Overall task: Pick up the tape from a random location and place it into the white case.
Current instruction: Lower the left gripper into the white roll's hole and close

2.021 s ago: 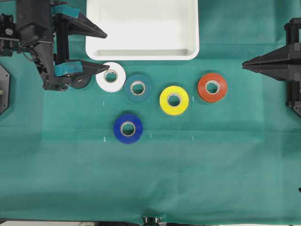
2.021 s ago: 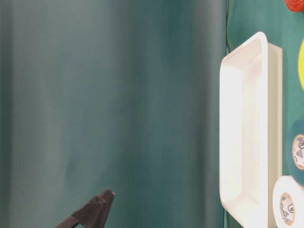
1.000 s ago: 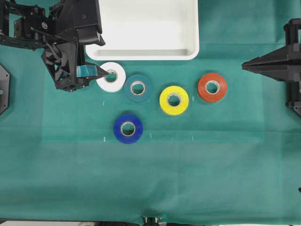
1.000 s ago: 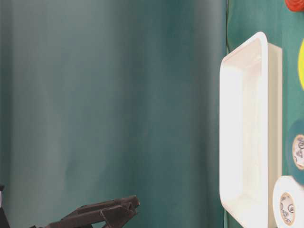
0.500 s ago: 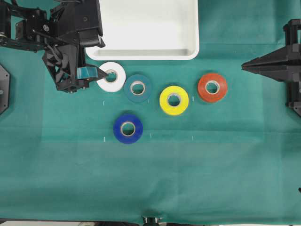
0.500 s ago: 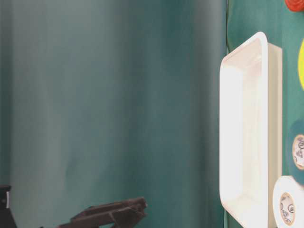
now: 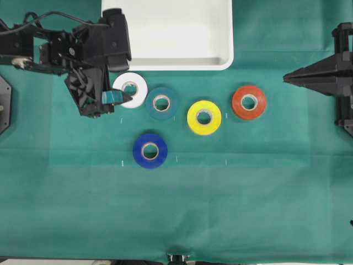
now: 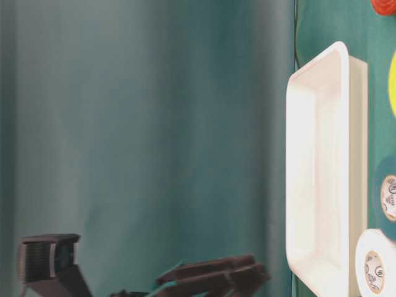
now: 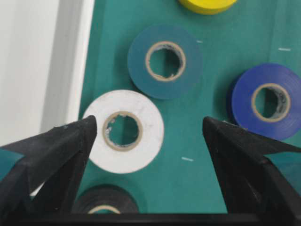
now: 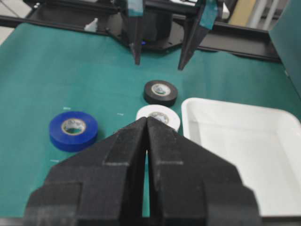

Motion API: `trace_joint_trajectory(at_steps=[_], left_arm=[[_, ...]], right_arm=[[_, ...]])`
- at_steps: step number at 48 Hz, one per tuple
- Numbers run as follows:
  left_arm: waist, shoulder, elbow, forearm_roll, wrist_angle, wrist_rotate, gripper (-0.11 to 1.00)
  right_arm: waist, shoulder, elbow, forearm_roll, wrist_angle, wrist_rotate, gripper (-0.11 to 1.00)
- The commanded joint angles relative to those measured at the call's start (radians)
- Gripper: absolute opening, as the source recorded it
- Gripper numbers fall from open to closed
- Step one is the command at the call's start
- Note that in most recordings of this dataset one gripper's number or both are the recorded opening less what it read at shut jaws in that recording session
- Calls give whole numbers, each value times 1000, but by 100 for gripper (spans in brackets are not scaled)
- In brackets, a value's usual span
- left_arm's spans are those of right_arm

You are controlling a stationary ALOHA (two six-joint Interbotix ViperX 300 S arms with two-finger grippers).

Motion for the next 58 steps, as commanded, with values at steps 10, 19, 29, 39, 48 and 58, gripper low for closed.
trace_joint_trajectory(at_steps=[10, 19, 29, 39, 48, 58], left_arm=[[-3, 84, 38, 0, -103, -2, 99], [-5, 121, 52, 0, -163, -2, 99], [-5, 135, 81, 0, -213, -2, 99], [-5, 163, 103, 0, -232, -25, 99], [-5, 195, 114, 0, -247, -26, 99], [-5, 213, 123, 0, -278, -26, 99]], right_arm=[[0, 8, -29, 0, 5, 0, 0], [-2, 8, -29, -2, 12, 0, 0], [0, 8, -28, -2, 14, -3, 0], [-5, 9, -28, -2, 18, -5, 0], [-9, 9, -28, -2, 20, -5, 0], [-9, 12, -26, -2, 20, -5, 0]])
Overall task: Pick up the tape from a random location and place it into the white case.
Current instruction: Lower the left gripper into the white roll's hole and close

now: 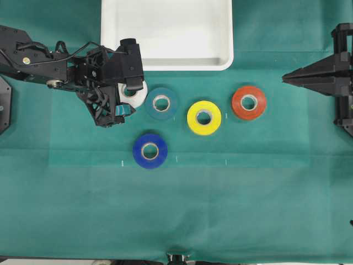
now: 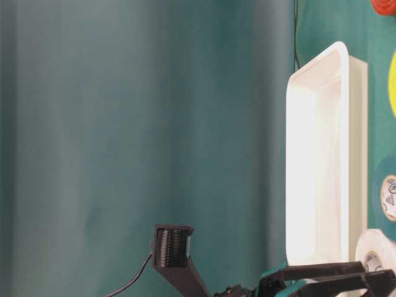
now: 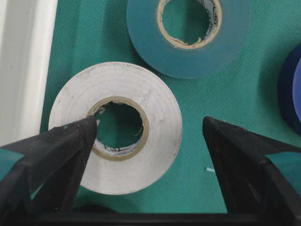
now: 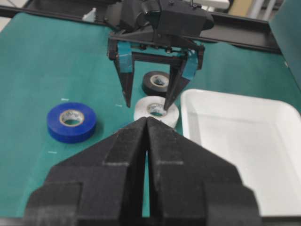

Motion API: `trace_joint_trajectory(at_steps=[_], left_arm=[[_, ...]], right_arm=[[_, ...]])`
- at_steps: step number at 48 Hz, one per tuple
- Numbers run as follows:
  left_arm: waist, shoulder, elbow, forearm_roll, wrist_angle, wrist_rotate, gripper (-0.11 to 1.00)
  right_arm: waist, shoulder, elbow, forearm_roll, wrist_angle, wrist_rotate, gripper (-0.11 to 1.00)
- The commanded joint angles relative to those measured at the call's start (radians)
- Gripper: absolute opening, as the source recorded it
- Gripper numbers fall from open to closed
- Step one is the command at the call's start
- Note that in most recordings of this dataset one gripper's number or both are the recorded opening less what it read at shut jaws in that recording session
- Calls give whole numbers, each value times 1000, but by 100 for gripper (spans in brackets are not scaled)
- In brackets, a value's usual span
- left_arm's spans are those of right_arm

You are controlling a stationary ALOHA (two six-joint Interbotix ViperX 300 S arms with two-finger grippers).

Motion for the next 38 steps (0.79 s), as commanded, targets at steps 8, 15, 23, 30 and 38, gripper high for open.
trace_joint_trajectory(at_steps=[8, 15, 23, 30, 38], left_arm=[[-2, 26, -2, -2, -26, -2, 98], [-2, 48, -5, 0, -26, -2, 98], [-2, 52, -6, -2, -26, -2, 98], [-2, 52, -2, -2, -26, -12, 98], [-6, 52, -2, -2, -18, -15, 94]], right_arm=[[-6, 11, -26, -3, -3, 0, 0], [-9, 11, -26, -3, -3, 0, 0], [-11, 11, -26, -3, -3, 0, 0], [-11, 11, -26, -3, -3, 0, 0], [-11, 11, -26, -3, -3, 0, 0]])
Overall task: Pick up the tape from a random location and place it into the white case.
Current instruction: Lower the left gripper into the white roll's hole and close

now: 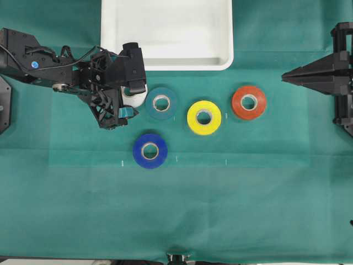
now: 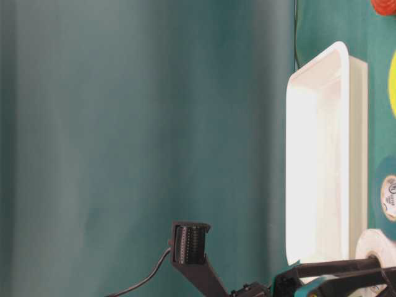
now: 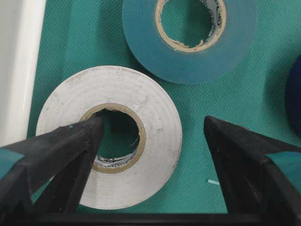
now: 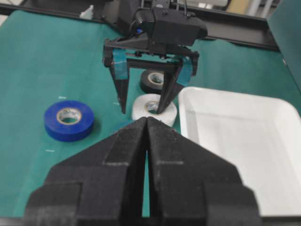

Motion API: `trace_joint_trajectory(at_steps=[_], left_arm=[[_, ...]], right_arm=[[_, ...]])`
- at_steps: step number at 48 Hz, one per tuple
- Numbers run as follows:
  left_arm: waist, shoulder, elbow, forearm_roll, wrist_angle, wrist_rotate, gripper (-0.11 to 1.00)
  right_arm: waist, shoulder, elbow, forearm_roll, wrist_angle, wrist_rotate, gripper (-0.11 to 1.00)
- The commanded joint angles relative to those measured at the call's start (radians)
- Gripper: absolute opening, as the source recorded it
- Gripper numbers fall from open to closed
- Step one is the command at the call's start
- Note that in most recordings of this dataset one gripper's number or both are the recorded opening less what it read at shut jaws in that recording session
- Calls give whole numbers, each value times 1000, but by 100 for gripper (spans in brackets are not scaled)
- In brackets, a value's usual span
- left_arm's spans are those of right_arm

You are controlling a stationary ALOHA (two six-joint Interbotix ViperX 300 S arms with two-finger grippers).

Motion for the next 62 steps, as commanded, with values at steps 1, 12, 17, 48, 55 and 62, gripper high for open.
trace_joint_trajectory(at_steps=[1, 12, 17, 48, 55, 62], left_arm=[[0, -5, -3, -2, 6, -3, 92], [-8, -5, -8, -2, 38, -3, 36], [-17, -5, -12, -2, 40, -2, 25], [-25, -5, -21, -2, 41, -2, 25], [-25, -11, -28, -2, 43, -2, 25], [-26, -21, -38, -2, 69, -5, 25]], right_arm=[[-2, 6, -26, -2, -5, 0, 0], [-2, 6, -26, -2, -5, 0, 0], [-2, 9, -26, -3, -5, -2, 0], [-3, 6, -26, -6, -3, -2, 0], [-2, 9, -26, -6, -2, -2, 0], [-3, 6, -26, -5, -2, -2, 0]])
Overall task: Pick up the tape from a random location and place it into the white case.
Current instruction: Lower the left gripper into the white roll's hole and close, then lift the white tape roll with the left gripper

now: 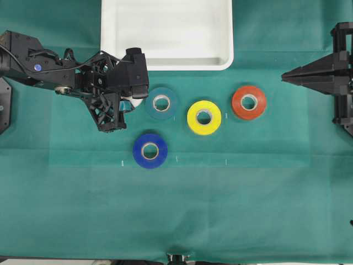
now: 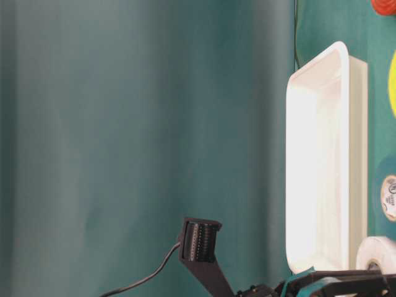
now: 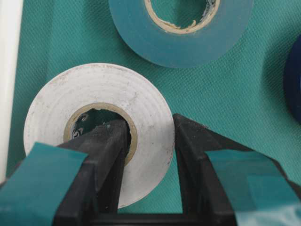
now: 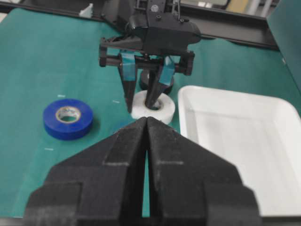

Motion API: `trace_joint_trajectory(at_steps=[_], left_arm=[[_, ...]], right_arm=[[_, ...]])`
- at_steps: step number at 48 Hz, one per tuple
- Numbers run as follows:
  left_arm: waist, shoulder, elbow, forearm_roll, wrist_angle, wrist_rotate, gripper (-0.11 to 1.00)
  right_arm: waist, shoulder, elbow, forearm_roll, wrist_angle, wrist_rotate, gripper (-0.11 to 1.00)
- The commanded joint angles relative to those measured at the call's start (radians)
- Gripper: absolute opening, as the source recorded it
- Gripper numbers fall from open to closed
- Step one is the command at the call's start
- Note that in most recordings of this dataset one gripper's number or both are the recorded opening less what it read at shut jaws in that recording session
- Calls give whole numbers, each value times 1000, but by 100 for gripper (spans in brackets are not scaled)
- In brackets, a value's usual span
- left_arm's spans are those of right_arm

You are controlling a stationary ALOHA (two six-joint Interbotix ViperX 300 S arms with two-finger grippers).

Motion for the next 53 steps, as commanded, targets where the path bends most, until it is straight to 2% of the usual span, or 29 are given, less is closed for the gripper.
trace_joint_trajectory(at_steps=[1, 17, 53], left_arm=[[-8, -26, -23, -3, 15, -2, 25], [-31, -72, -86, -3, 120, -6, 25], [-31, -219, -202, -2, 341, -5, 25]], right_arm=[[-2, 5, -26, 0, -3, -2, 0], [-2, 5, -28, 0, 5, -2, 0], [-3, 11, -26, -2, 6, 0, 0]])
